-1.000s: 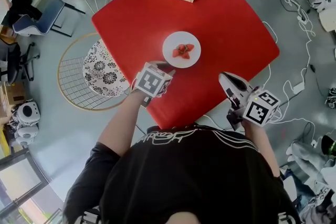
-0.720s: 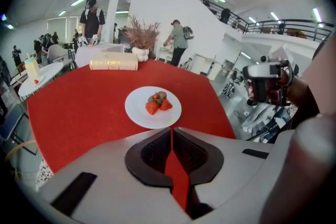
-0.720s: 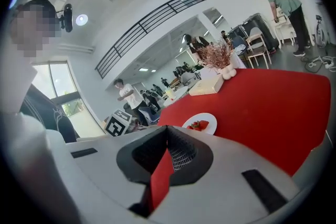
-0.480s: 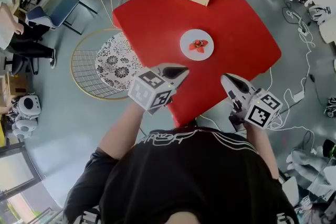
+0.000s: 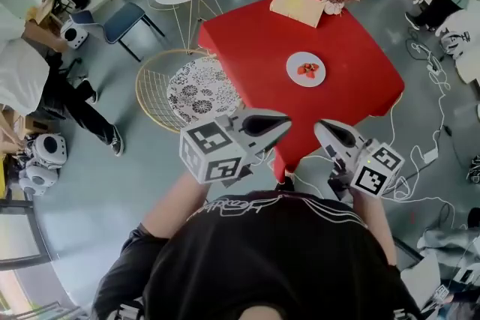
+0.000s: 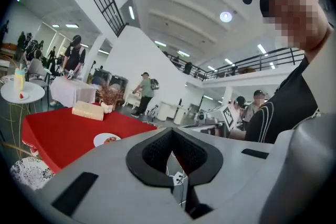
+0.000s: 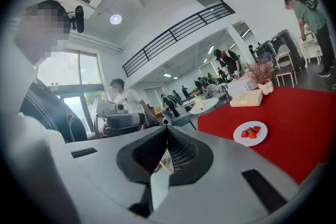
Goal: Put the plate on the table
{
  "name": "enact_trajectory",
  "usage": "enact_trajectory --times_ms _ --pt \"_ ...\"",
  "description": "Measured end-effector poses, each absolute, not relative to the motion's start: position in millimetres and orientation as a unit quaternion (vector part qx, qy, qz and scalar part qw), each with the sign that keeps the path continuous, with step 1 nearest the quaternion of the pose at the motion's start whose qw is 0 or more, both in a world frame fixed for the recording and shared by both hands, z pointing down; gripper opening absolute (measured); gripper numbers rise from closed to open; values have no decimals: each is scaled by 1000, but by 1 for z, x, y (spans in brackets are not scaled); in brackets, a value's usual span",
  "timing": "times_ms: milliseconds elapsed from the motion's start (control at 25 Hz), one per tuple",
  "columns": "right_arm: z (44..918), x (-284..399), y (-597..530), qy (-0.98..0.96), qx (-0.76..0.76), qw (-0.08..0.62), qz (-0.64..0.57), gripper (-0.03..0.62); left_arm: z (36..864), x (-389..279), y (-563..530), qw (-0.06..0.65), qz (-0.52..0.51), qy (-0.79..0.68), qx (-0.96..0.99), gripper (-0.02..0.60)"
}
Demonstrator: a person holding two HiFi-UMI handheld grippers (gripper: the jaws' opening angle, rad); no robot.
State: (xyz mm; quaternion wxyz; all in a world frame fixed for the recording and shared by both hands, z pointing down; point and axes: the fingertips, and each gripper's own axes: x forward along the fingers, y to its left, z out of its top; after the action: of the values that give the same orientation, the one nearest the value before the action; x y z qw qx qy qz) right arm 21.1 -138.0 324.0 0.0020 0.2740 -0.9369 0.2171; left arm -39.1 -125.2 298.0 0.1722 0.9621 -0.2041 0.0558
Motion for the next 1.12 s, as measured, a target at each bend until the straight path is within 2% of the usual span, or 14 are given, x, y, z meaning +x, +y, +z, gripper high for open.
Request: enact_trajectory --times_ms 320,1120 --pt "328 -8 -55 -936 284 -2 207 6 297 -69 -51 200 21 -192 961 7" --pt "330 4 10 -924 326 2 201 6 302 -52 8 221 34 -137 965 7"
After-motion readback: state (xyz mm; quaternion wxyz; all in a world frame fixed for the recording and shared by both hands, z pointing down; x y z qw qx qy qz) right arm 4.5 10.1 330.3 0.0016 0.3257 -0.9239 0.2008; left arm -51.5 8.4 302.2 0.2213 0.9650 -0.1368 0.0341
